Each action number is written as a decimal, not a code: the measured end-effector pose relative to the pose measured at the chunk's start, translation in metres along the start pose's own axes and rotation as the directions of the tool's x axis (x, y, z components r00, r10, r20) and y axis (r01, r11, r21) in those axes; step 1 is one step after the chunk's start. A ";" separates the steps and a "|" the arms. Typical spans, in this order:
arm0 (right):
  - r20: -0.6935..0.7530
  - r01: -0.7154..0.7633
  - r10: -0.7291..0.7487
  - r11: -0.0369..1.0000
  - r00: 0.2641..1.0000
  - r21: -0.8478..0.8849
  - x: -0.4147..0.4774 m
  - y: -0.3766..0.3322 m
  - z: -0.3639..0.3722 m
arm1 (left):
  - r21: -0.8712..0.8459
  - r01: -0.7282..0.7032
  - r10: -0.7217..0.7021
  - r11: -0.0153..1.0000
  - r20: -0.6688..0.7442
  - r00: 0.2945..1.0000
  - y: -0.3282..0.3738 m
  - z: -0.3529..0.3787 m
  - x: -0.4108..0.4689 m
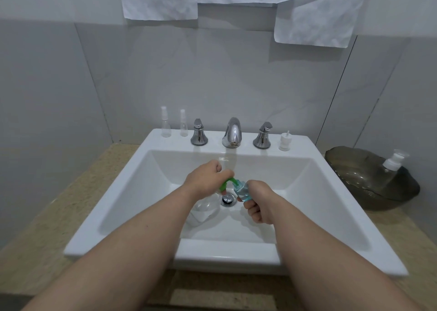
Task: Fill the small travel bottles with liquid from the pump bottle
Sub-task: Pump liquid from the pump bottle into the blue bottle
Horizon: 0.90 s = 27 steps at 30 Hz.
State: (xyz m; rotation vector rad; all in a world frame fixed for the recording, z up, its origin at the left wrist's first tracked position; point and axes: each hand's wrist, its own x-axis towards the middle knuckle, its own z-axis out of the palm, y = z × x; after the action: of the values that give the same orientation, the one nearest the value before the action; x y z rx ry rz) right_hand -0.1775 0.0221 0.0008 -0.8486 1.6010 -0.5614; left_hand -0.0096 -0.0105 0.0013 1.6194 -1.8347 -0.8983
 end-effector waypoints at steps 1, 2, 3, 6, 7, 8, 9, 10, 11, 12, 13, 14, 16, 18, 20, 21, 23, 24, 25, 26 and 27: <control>0.005 -0.001 0.001 1.000 1.000 0.010 0.000 0.000 0.000 | 0.023 -0.003 0.003 1.000 -0.007 1.000 0.001 0.000 -0.002; 0.011 -0.001 0.001 1.000 1.000 0.018 -0.001 0.000 -0.001 | 0.037 -0.003 0.003 0.999 -0.011 1.000 0.001 -0.001 -0.004; 0.017 0.001 -0.002 1.000 1.000 0.023 -0.001 0.000 -0.001 | 0.046 -0.001 0.002 0.999 -0.015 1.000 0.001 -0.001 -0.005; 0.024 0.003 -0.003 1.000 1.000 0.031 -0.002 0.000 -0.001 | 0.051 0.003 -0.002 0.999 -0.024 1.000 0.002 -0.003 -0.007; 0.026 0.002 -0.003 0.999 1.000 0.036 -0.001 0.000 -0.001 | 0.052 0.003 -0.002 0.999 -0.026 1.000 0.003 -0.002 -0.007; 0.026 0.002 -0.003 0.999 1.000 0.040 -0.001 0.000 0.000 | 0.052 0.003 -0.001 0.999 -0.027 1.000 0.003 -0.002 -0.007; 0.024 0.003 -0.004 0.999 1.000 0.041 -0.001 0.000 -0.001 | 0.051 0.003 -0.002 0.999 -0.028 1.000 0.004 -0.001 -0.007; 0.023 0.006 -0.007 0.999 1.000 0.041 -0.001 0.000 -0.001 | 0.050 0.004 -0.003 0.999 -0.027 1.000 0.004 -0.001 -0.007; 0.024 0.009 -0.010 0.999 1.000 0.040 -0.001 0.000 -0.001 | 0.048 0.004 -0.003 0.999 -0.025 1.000 0.004 0.000 -0.006; 0.027 0.012 -0.014 0.999 1.000 0.041 -0.001 0.000 -0.001 | 0.044 0.003 -0.001 0.999 -0.025 1.000 0.004 0.000 -0.005; 0.032 0.016 -0.017 0.999 0.999 0.044 -0.002 0.000 -0.001 | 0.043 0.000 0.001 0.999 -0.026 1.000 0.004 0.000 -0.004; 0.033 0.018 -0.020 0.999 0.999 0.047 -0.002 0.000 -0.001 | 0.040 -0.008 0.009 0.999 -0.027 1.000 0.004 0.001 -0.003; 0.030 0.016 -0.017 0.999 0.999 0.045 -0.002 0.000 -0.001 | 0.022 -0.016 0.017 1.000 -0.019 1.000 0.004 0.001 -0.002; 0.025 0.010 -0.011 0.999 1.000 0.034 -0.001 0.000 0.000 | 0.003 -0.019 0.019 1.000 -0.011 1.000 0.003 0.001 0.000; 0.020 0.009 -0.009 1.000 1.000 0.023 0.000 0.001 0.000 | -0.010 -0.018 0.018 1.000 -0.008 1.000 0.001 0.001 0.002; 0.019 0.008 -0.008 1.000 1.000 0.021 0.000 0.001 0.000 | -0.015 -0.014 0.014 1.000 -0.008 1.000 0.000 0.001 0.003; 0.018 0.008 -0.008 1.000 1.000 0.021 0.000 0.001 0.000 | -0.036 -0.006 0.006 0.999 -0.004 1.000 -0.002 0.002 0.005; 0.016 0.008 -0.008 1.000 1.000 0.022 0.000 0.001 0.000 | -0.046 -0.005 0.005 0.999 -0.002 1.000 -0.002 0.002 0.005; 0.015 0.008 -0.008 1.000 1.000 0.023 0.001 0.001 0.000 | -0.054 -0.003 0.003 0.999 -0.001 1.000 -0.002 0.002 0.005; 0.015 0.008 -0.008 1.000 1.000 0.023 0.001 0.001 0.000 | -0.061 -0.003 0.003 0.998 0.001 1.000 -0.001 0.003 0.006; 0.016 0.007 -0.007 1.000 1.000 0.021 0.001 0.002 0.000 | -0.068 -0.002 0.003 0.998 0.004 1.000 -0.001 0.003 0.006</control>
State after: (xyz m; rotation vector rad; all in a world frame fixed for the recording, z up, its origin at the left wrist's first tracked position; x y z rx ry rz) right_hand -0.1780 0.0224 -0.0009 -0.8410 1.5760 -0.5742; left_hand -0.0119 -0.0158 -0.0015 1.5744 -1.7889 -0.9536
